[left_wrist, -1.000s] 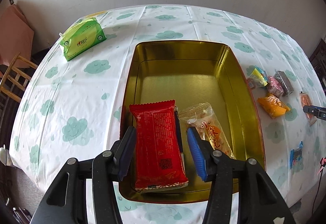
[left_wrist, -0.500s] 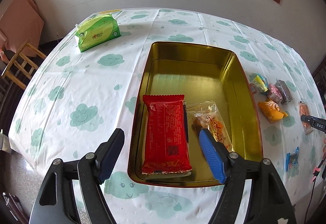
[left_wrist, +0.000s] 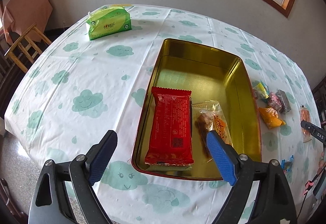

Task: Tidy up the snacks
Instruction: 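Carry the peanut snack bag over the tin with the right gripper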

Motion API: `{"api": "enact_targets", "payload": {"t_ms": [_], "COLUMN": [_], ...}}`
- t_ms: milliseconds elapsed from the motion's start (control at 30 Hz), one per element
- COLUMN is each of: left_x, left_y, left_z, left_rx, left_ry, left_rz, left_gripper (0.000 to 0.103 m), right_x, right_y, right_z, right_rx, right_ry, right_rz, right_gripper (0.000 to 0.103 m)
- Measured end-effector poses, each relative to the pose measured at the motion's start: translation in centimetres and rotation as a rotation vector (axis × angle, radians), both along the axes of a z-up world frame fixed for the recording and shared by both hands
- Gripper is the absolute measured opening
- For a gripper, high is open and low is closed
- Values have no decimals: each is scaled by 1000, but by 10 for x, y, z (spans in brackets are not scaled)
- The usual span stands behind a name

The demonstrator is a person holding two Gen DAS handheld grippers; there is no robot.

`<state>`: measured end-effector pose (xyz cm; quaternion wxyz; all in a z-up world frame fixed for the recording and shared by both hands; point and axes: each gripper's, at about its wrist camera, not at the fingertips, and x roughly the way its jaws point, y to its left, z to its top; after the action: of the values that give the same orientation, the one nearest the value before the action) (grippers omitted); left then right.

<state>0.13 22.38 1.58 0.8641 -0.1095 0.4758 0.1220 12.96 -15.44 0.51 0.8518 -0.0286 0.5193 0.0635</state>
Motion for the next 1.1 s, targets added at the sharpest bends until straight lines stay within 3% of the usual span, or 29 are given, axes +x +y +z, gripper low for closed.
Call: {"api": "enact_targets", "payload": {"t_ms": [200,433,667,1100], "left_x": [-10,-21,-30,-47], "left_y": [14,38,56,77], "left_z": [9,6,2,-5], "left_rx": [10,0,-4,19], "left_ry": [-32,-28,-10,31], "left_rz": [61,146,217,300], "left_gripper": [94,94,94,94], "right_x": [-10,-22,-33,-57], "right_y": [31,80,135,223], "right_z": [17,29,30,24], "right_rx": [51,124,188,205], "right_ry": [-33,-49,-32,-14], "right_rz": [43,133,238,403], "right_gripper": [39,39,39,39]}}
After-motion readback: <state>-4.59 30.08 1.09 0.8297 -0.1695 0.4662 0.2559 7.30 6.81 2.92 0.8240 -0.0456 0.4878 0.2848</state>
